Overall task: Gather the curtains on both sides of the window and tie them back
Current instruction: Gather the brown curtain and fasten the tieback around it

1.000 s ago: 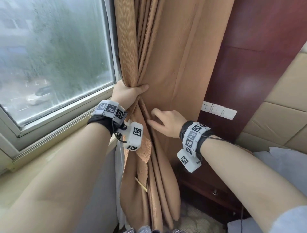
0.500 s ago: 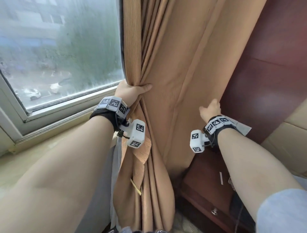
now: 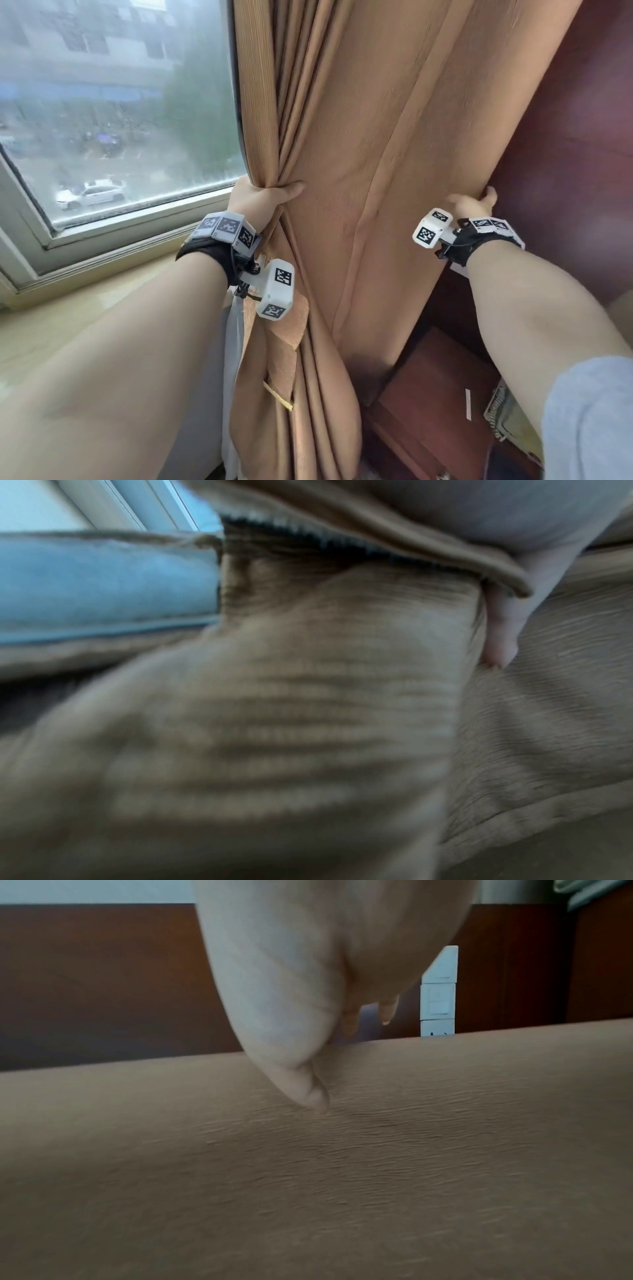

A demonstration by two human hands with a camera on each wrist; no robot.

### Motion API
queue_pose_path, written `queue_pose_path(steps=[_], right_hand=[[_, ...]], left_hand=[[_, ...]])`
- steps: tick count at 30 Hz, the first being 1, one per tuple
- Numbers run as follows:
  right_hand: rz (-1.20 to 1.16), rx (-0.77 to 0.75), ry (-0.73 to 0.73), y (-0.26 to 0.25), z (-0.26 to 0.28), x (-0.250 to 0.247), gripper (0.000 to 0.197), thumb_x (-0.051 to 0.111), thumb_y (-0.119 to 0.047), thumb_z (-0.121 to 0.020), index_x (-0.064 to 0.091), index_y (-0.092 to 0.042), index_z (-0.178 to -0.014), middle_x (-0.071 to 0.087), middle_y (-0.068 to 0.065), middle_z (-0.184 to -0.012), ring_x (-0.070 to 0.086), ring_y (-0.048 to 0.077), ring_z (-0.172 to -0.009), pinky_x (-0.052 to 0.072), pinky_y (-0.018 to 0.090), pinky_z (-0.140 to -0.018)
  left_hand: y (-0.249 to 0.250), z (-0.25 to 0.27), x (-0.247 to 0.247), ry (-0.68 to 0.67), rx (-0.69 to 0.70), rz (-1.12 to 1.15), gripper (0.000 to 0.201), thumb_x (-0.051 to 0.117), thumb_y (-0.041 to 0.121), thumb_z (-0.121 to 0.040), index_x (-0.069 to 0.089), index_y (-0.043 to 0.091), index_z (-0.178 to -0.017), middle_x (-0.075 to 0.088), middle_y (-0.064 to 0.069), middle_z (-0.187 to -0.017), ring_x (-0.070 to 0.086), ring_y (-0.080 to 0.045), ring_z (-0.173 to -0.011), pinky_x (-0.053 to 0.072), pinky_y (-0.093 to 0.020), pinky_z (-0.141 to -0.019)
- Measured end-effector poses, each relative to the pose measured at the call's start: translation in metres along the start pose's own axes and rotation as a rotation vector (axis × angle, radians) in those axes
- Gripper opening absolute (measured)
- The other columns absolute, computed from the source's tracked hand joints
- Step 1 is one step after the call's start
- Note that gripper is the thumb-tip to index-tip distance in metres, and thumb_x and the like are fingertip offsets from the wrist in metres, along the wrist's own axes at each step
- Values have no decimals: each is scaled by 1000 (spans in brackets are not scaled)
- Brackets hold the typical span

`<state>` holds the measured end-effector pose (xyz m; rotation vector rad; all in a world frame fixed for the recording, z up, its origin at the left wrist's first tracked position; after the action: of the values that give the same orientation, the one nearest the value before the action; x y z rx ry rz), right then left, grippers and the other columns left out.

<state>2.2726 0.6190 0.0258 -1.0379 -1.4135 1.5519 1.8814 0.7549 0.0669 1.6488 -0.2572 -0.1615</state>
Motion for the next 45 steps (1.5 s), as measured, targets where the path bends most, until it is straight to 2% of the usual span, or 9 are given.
queue_pose_path(steps=[4, 7, 11, 15, 18, 30, 34, 38, 45], right_hand=[[-10, -75, 0, -10, -2, 4, 77, 71, -23, -70, 36, -27, -139, 56, -3, -113, 57, 21, -105, 44, 39, -99], [143, -232, 105, -23, 6, 4, 38, 64, -40, -71, 64, -21, -104, 67, 0, -97, 64, 26, -94, 49, 41, -91], [271, -328, 252, -18, 27, 2, 39, 50, -51, -85, 51, -13, -74, 66, 9, -89, 60, 35, -89, 46, 44, -88], [265, -453, 299, -16, 64, 1, 38, 45, -41, -94, 55, -7, -82, 65, 16, -91, 58, 36, -94, 43, 43, -89], [239, -544, 235, -17, 96, 6, 31, 45, -33, -96, 52, -7, -81, 61, 13, -78, 58, 32, -81, 38, 31, -70], [309, -849, 120, -39, 216, 9, 42, 46, -36, -91, 37, -7, -62, 42, 11, -54, 45, 32, -54, 43, 48, -56], [343, -899, 88, -47, 247, 5, 42, 48, -29, -92, 32, -11, -58, 37, 6, -49, 38, 26, -45, 39, 41, -47], [380, -1027, 95, -62, 288, 18, 47, 49, -29, -90, 18, -22, -55, 22, -10, -46, 30, 20, -43, 25, 29, -48], [334, -1248, 32, -87, 358, 58, 36, 54, -21, -86, 27, -23, -61, 27, -11, -50, 27, 13, -42, 20, 20, -48]], left_hand=[[1, 1, 3, -2, 1, -3, 42, 79, 24, -73, 54, 21, -107, 58, 12, -86, 56, -4, -78, 44, -16, -65], [2, 1, 2, 4, 10, 0, 49, 78, 23, -74, 55, 16, -116, 56, 14, -84, 53, 0, -76, 42, -14, -62], [2, 0, 1, 10, 22, -5, 58, 77, 24, -75, 53, 10, -126, 55, 13, -86, 52, 1, -74, 40, -12, -61], [3, -1, 0, -4, 23, -21, 60, 77, 26, -75, 53, 9, -127, 57, 8, -94, 54, -5, -78, 43, -20, -72], [5, -1, -3, -10, 34, -35, 58, 77, 26, -75, 54, 10, -126, 57, 5, -99, 55, -11, -85, 43, -21, -74], [4, 5, -6, -51, 96, -108, 56, 77, 33, -73, 57, 15, -123, 61, 4, -102, 59, -17, -92, 46, -25, -79], [7, 5, -9, -55, 103, -119, 56, 75, 32, -76, 56, 12, -124, 60, 3, -101, 57, -16, -89, 44, -22, -77], [10, 11, -8, -80, 128, -148, 52, 74, 30, -78, 55, 11, -123, 59, 3, -97, 55, -11, -78, 40, -14, -61], [14, 18, -11, -122, 149, -165, 44, 71, 28, -79, 56, 14, -118, 59, 3, -94, 57, -14, -81, 44, -23, -72]])
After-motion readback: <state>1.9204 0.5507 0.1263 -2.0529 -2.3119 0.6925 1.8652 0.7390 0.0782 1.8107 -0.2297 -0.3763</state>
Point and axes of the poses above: each hand's wrist, its own z-axis away from the middle knuckle, its own x-axis out of the palm, y = z × x, the point moved 9 cm from there along -z, towards the middle knuckle
